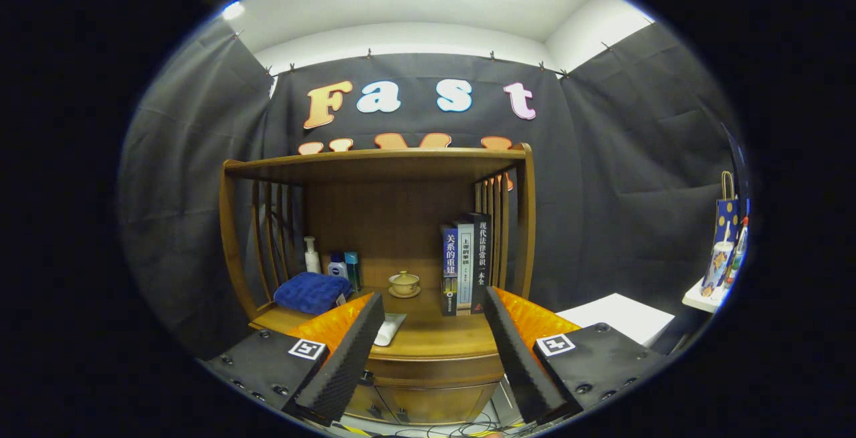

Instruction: Pull open the drawer, take out the items inside it, and place them on the countertop above the cabinet.

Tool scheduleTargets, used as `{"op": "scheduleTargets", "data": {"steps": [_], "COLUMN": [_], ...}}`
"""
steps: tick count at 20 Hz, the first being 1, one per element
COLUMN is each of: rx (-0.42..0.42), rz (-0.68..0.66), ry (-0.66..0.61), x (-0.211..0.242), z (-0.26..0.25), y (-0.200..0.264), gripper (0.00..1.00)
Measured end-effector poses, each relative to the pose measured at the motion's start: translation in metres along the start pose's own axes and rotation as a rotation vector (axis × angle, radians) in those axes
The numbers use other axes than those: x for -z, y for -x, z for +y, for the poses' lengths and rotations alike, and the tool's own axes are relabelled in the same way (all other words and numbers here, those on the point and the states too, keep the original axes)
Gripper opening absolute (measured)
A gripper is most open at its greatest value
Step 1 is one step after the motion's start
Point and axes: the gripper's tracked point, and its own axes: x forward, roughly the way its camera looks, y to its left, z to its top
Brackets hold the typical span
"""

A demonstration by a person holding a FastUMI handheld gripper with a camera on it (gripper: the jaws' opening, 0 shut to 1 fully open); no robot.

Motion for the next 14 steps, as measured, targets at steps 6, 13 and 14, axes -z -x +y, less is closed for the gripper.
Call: {"op": "scheduleTargets", "data": {"steps": [6,13,14], "rx": [-0.013,-0.008,-0.01], "rz": [-0.007,-0.01,-0.008], "ry": [-0.008,0.012,0.009], "x": [-0.0069,-0.0075,-0.0061], "z": [0.0062,0.0056,0.0054], "y": [0.0061,0.0085,0.0079], "gripper": [0.98,0.98,0.98]}}
